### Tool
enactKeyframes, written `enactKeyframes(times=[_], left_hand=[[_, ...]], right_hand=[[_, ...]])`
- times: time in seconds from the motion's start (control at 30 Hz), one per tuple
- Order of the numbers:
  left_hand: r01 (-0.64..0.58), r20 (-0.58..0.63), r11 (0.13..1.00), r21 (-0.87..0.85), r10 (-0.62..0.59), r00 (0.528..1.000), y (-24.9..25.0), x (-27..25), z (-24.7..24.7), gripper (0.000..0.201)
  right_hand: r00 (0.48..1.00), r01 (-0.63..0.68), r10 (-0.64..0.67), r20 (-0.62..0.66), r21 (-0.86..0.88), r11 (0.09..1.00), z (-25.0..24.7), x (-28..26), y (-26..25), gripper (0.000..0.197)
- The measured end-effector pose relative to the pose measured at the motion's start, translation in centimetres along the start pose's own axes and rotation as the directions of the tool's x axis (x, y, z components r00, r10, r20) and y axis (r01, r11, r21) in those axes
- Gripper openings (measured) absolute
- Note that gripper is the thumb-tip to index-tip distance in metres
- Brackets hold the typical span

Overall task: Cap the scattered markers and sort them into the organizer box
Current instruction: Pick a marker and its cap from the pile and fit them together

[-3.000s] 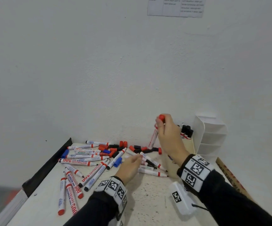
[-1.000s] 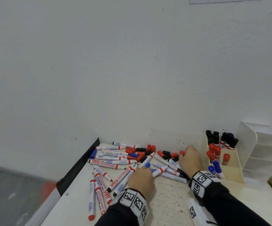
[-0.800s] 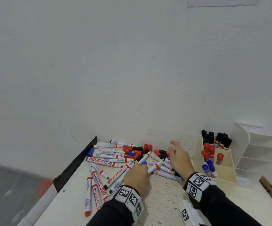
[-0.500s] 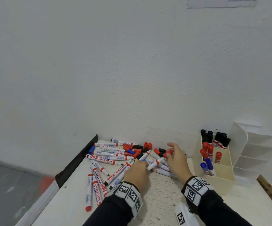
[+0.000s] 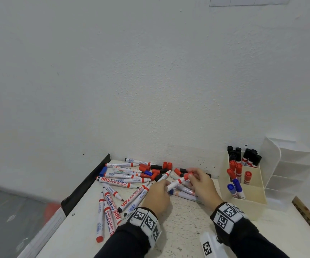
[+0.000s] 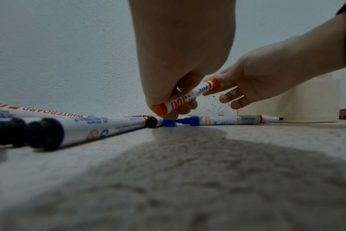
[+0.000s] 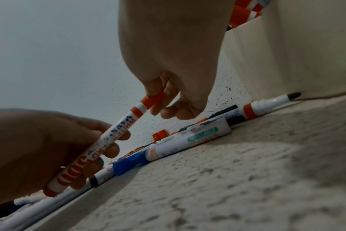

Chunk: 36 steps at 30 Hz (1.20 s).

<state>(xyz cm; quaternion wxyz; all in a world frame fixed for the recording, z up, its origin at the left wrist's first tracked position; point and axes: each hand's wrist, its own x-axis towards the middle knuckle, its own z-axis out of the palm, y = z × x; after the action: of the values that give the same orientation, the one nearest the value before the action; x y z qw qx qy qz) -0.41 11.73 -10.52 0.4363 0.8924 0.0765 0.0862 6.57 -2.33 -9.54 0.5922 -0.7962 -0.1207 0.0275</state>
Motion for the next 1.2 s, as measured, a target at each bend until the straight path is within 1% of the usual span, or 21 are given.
enactKeyframes(times=[0.07, 0.13, 0.2, 0.27, 0.37, 0.4, 0.43, 0.47, 0.53, 0.63, 0.7, 0.8, 0.87, 0.93, 0.97, 1.0, 1.03, 1.07, 1.1, 1.17, 1.2], left_hand=[[-0.012, 0.000, 1.000, -0.020, 0.012, 1.000, 0.0, 0.1, -0.1, 0.020], [-0.033, 0.015, 0.999, -0.030, 0.034, 0.999, 0.0, 0.2, -0.1, 0.019], [-0.089, 0.021, 0.995, -0.034, 0.090, 0.996, -0.1, 0.1, 0.1, 0.018], [-0.117, 0.019, 0.993, -0.019, 0.117, 0.993, -0.1, 0.0, 0.0, 0.015], [-0.170, 0.012, 0.979, 0.113, 0.170, 0.985, -0.4, 0.1, -0.3, 0.024], [-0.185, 0.023, 0.977, 0.104, 0.184, 0.983, -0.4, 0.2, -0.3, 0.025], [-0.194, 0.045, 0.980, 0.047, 0.192, 0.980, -0.3, 0.2, -0.3, 0.023], [-0.184, 0.070, 0.982, -0.038, 0.187, 0.980, -0.2, 0.2, -0.3, 0.023], [-0.104, 0.121, 0.969, -0.223, 0.133, 0.984, 0.1, 0.0, -0.4, 0.025], [0.047, 0.241, 0.902, -0.430, 0.064, 0.969, 0.7, -0.4, -0.8, 0.027], [0.070, 0.271, 0.876, -0.477, 0.071, 0.960, 1.0, -0.5, -0.8, 0.028], [0.029, 0.236, 0.896, -0.443, 0.085, 0.968, 1.5, -0.5, -0.6, 0.029], [0.048, 0.234, 0.893, -0.447, 0.065, 0.970, 1.7, -0.6, -0.6, 0.031], [0.077, 0.274, 0.872, -0.483, 0.067, 0.959, 1.9, -1.0, -0.8, 0.032], [0.051, 0.284, 0.904, -0.424, 0.079, 0.956, 1.9, -1.1, -0.6, 0.030], [-0.008, 0.270, 0.958, -0.288, 0.089, 0.959, 1.6, -0.9, -0.4, 0.028], [-0.069, 0.249, 0.986, -0.152, 0.105, 0.963, 1.3, -0.8, -0.2, 0.025], [-0.095, 0.243, 0.995, -0.028, 0.099, 0.965, 1.1, -0.9, -0.2, 0.027], [-0.077, 0.245, 0.996, 0.047, 0.063, 0.967, 1.0, -0.8, -0.2, 0.031], [-0.063, 0.298, 0.983, 0.173, 0.009, 0.954, 0.5, -0.6, 0.1, 0.037], [-0.072, 0.343, 0.968, 0.241, -0.015, 0.939, 0.7, -0.7, 0.1, 0.040]], right_hand=[[0.998, 0.009, -0.009, 0.058, 0.010, 1.000, 0.2, -0.2, -0.3, 0.014], [0.998, 0.024, -0.024, 0.055, -0.002, 1.000, 0.5, -0.3, -0.6, 0.013], [0.999, 0.022, -0.022, 0.031, -0.023, 0.999, 0.9, -0.4, -0.7, 0.027], [1.000, -0.015, 0.015, -0.003, 0.009, 1.000, 1.2, -0.3, -0.7, 0.037], [0.996, -0.091, 0.091, 0.009, 0.029, 0.995, 1.8, -0.3, -0.5, 0.048], [0.994, -0.105, 0.105, 0.015, 0.046, 0.993, 2.0, -0.3, -0.6, 0.050], [0.995, -0.096, 0.096, 0.010, 0.047, 0.994, 2.1, -0.3, -0.7, 0.049], [0.998, -0.067, 0.067, 0.001, 0.028, 0.997, 2.2, -0.4, -1.0, 0.046], [1.000, 0.014, -0.014, 0.003, 0.030, 0.999, 2.2, -0.6, -1.5, 0.040], [0.994, 0.093, -0.097, 0.052, 0.080, 0.993, 1.8, -0.9, -1.8, 0.038], [0.990, 0.127, -0.129, 0.056, 0.046, 0.991, 1.6, -1.0, -1.8, 0.038], [0.983, 0.185, -0.185, 0.018, -0.002, 0.983, 1.3, -0.9, -1.9, 0.035], [0.977, 0.213, -0.213, 0.018, -0.059, 0.975, 1.2, -1.1, -1.8, 0.031], [0.972, 0.234, -0.236, -0.007, -0.094, 0.968, 0.7, -1.5, -2.3, 0.027], [0.967, 0.246, -0.251, -0.038, -0.101, 0.964, 0.4, -1.6, -2.7, 0.024], [0.962, 0.253, -0.262, -0.077, -0.106, 0.962, 0.0, -1.6, -3.1, 0.021], [0.955, 0.258, -0.270, -0.120, -0.112, 0.960, -0.5, -1.6, -3.6, 0.018], [0.945, 0.264, -0.282, -0.165, -0.125, 0.956, -1.0, -1.5, -4.1, 0.017], [0.933, 0.267, -0.293, -0.207, -0.145, 0.953, -1.7, -1.3, -4.5, 0.017], [0.914, 0.255, -0.303, -0.271, -0.196, 0.947, -3.3, -0.8, -5.3, 0.017], [0.909, 0.234, -0.294, -0.297, -0.221, 0.947, -4.3, -0.5, -5.6, 0.017]])
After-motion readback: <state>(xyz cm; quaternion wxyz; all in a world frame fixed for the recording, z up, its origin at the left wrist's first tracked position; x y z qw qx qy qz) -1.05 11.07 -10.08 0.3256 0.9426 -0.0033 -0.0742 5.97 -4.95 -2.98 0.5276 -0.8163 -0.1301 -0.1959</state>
